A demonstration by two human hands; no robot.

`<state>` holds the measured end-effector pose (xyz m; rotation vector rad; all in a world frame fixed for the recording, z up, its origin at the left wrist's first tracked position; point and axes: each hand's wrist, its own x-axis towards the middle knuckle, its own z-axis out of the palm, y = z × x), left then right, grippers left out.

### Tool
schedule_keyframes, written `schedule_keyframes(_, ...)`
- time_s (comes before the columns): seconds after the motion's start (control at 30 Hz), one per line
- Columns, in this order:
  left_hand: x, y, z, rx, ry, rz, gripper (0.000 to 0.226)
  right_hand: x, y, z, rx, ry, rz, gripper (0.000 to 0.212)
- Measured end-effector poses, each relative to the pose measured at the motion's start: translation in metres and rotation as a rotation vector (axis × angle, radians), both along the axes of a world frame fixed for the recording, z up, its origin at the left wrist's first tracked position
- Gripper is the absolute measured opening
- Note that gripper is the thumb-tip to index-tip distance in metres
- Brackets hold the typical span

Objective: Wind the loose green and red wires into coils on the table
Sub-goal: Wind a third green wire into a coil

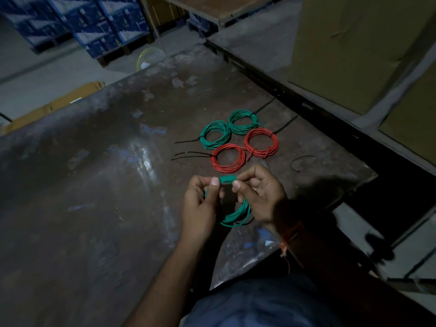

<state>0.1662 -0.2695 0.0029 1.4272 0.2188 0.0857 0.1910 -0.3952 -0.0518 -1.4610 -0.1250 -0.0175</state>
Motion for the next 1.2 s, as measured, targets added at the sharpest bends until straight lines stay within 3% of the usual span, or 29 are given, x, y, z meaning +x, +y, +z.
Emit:
schedule_keyframes(0.4,0.009,-0.009,-0.028,0.081,0.018,0.014,0.016,0.003,-0.028,0.0,-0.157,0.119,0.072,0.016)
schedule_keyframes(0.5,0.009,-0.011,-0.031,0.084,0.027,0.027,0.016,0.002,-0.03,0.001,-0.193,0.129,0.088,0.002)
schedule_keyframes(0.53,0.009,-0.011,-0.031,0.087,0.026,0.037,0.015,0.003,-0.032,0.001,-0.245,0.126,0.024,0.011)
schedule_keyframes(0.6,0.009,-0.011,-0.03,0.096,0.023,0.05,0.015,0.005,-0.04,0.001,-0.505,0.11,-0.141,0.026)
schedule_keyframes(0.67,0.009,-0.009,-0.031,0.088,0.036,0.067,0.016,0.005,-0.052,0.007,-0.933,0.052,-0.316,0.025)
schedule_keyframes(0.73,0.009,-0.007,-0.032,0.086,0.048,0.085,0.017,0.005,-0.06,0.014,-1.248,0.075,-0.321,0.03)
schedule_keyframes(0.87,0.009,-0.005,-0.035,0.093,0.049,0.099,0.018,0.005,-0.054,0.018,-1.558,0.324,-0.123,0.019)
schedule_keyframes(0.93,0.01,-0.003,-0.037,0.117,0.046,0.103,0.02,0.004,-0.047,0.013,-1.632,0.174,-0.145,0.013)
schedule_keyframes(1.0,0.011,0.001,-0.04,0.122,0.036,0.111,0.021,0.003,-0.049,0.011,-1.53,0.087,-0.179,0.022)
schedule_keyframes(1.1,0.014,0.008,-0.045,0.158,0.018,0.13,0.023,0.0,-0.054,0.022,-0.902,0.356,-0.023,0.021)
schedule_keyframes(1.2,0.015,0.012,-0.047,0.18,0.018,0.172,0.022,-0.005,-0.05,0.037,-0.415,0.357,0.035,0.022)
